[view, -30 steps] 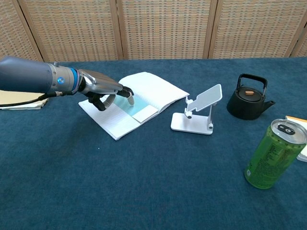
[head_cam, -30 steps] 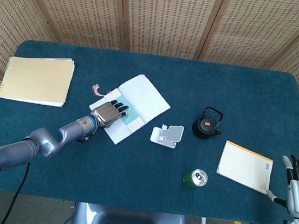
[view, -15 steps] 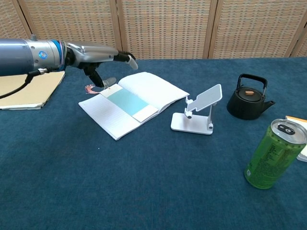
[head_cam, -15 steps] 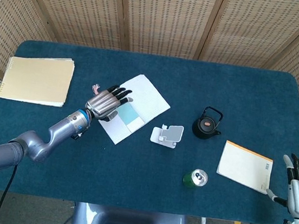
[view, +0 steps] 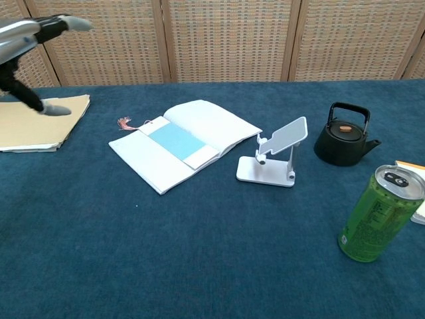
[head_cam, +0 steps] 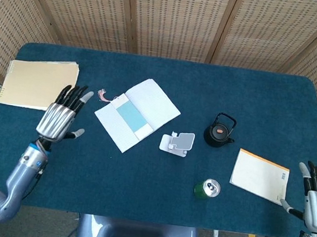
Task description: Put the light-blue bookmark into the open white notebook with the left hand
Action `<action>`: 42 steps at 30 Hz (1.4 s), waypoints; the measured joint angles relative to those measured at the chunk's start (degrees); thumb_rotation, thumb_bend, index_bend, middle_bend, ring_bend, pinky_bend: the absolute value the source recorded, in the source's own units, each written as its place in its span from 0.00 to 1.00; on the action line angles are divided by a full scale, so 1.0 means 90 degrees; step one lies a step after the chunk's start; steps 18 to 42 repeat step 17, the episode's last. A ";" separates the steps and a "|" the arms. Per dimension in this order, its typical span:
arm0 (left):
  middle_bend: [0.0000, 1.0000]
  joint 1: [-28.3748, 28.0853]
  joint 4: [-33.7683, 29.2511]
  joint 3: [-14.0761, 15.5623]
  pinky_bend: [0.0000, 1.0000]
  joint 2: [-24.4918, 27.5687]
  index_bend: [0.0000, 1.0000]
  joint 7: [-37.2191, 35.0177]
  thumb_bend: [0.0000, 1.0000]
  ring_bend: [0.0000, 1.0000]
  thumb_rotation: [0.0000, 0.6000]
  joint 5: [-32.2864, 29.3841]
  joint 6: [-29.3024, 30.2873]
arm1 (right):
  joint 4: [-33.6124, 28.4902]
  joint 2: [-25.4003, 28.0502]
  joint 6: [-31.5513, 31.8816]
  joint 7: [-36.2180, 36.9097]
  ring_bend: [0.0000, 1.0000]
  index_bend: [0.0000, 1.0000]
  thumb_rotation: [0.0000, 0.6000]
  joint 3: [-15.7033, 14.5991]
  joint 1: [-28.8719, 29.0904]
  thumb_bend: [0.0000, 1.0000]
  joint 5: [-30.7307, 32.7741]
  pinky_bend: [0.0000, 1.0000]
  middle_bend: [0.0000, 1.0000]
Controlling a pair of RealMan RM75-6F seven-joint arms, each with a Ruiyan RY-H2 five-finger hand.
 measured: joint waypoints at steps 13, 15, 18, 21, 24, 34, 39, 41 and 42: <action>0.00 0.1800 -0.0171 0.1025 0.00 0.0190 0.00 -0.0333 0.15 0.00 1.00 0.0943 0.1402 | -0.0652 0.0297 0.0411 -0.0268 0.00 0.02 1.00 -0.0019 -0.0099 0.09 -0.0268 0.00 0.00; 0.00 0.1892 -0.0112 0.1036 0.00 0.0200 0.00 -0.0408 0.15 0.00 1.00 0.0930 0.1427 | -0.0737 0.0347 0.0459 -0.0296 0.00 0.02 1.00 -0.0027 -0.0123 0.09 -0.0294 0.00 0.00; 0.00 0.1952 -0.0065 0.1029 0.00 0.0212 0.00 -0.0427 0.15 0.00 1.00 0.0980 0.1466 | -0.0784 0.0372 0.0477 -0.0337 0.00 0.02 1.00 -0.0050 -0.0140 0.09 -0.0326 0.00 0.00; 0.00 0.1952 -0.0065 0.1029 0.00 0.0212 0.00 -0.0427 0.15 0.00 1.00 0.0980 0.1466 | -0.0784 0.0372 0.0477 -0.0337 0.00 0.02 1.00 -0.0050 -0.0140 0.09 -0.0326 0.00 0.00; 0.00 0.1952 -0.0065 0.1029 0.00 0.0212 0.00 -0.0427 0.15 0.00 1.00 0.0980 0.1466 | -0.0784 0.0372 0.0477 -0.0337 0.00 0.02 1.00 -0.0050 -0.0140 0.09 -0.0326 0.00 0.00; 0.00 0.1952 -0.0065 0.1029 0.00 0.0212 0.00 -0.0427 0.15 0.00 1.00 0.0980 0.1466 | -0.0784 0.0372 0.0477 -0.0337 0.00 0.02 1.00 -0.0050 -0.0140 0.09 -0.0326 0.00 0.00; 0.00 0.1952 -0.0065 0.1029 0.00 0.0212 0.00 -0.0427 0.15 0.00 1.00 0.0980 0.1466 | -0.0784 0.0372 0.0477 -0.0337 0.00 0.02 1.00 -0.0050 -0.0140 0.09 -0.0326 0.00 0.00; 0.00 0.1952 -0.0065 0.1029 0.00 0.0212 0.00 -0.0427 0.15 0.00 1.00 0.0980 0.1466 | -0.0784 0.0372 0.0477 -0.0337 0.00 0.02 1.00 -0.0050 -0.0140 0.09 -0.0326 0.00 0.00; 0.00 0.1952 -0.0065 0.1029 0.00 0.0212 0.00 -0.0427 0.15 0.00 1.00 0.0980 0.1466 | -0.0784 0.0372 0.0477 -0.0337 0.00 0.02 1.00 -0.0050 -0.0140 0.09 -0.0326 0.00 0.00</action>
